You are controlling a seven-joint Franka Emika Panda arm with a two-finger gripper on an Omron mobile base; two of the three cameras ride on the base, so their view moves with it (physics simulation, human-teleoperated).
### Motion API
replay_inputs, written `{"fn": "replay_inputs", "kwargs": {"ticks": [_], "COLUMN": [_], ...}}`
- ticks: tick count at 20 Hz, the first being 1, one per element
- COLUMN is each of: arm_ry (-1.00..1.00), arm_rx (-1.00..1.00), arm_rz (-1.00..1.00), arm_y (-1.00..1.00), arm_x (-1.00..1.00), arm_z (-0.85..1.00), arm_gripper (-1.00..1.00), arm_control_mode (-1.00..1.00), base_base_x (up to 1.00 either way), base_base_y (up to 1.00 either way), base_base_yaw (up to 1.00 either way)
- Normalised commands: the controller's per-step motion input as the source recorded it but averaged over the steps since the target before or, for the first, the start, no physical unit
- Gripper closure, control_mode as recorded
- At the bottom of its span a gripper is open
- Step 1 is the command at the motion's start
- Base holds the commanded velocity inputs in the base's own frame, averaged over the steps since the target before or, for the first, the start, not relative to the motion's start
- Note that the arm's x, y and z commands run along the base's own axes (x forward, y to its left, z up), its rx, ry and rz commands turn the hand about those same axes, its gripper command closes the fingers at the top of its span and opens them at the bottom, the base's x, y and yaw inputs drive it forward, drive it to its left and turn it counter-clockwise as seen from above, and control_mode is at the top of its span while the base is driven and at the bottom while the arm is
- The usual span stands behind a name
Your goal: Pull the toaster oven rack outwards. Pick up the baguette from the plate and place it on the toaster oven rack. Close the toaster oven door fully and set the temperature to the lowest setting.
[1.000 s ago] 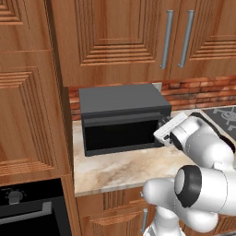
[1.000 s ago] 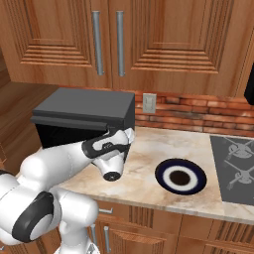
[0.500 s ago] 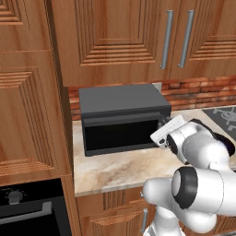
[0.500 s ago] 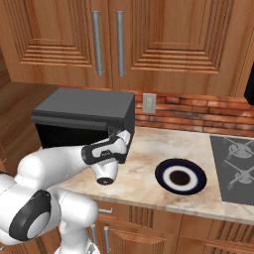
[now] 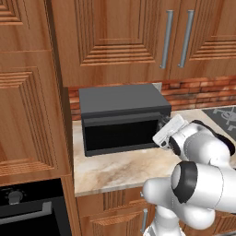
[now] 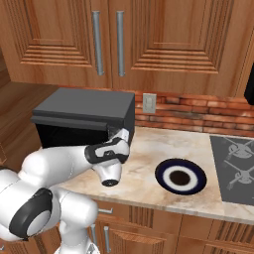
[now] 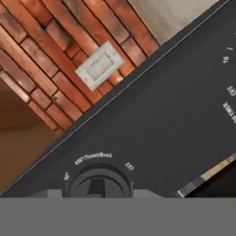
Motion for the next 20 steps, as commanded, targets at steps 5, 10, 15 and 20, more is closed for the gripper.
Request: {"fn": "replay_inputs", "kwargs": {"ticks": [5,10,15,20], "arm_ry": [-0.14,-0.10,-0.09,-0.12], "arm_rx": [-0.34,-0.47,-0.57,-0.65], "arm_rz": [0.03,0.06,0.04,0.03], "arm_y": [0.00,0.00,0.00,0.04], "arm_x": [0.09,0.07,0.01,0.00], "arm_z": [-0.15,-0.20,-0.10,0.00], "arm_gripper": [1.00,1.00,1.00,1.00], "arm_control_mode": [-1.00,-1.00,-1.00,-1.00], "base_base_x": [0.00,0.00,0.00,0.00], "base_base_y": [0.00,0.00,0.00,0.00], "base_base_yaw": [0.00,0.00,0.00,0.00]}}
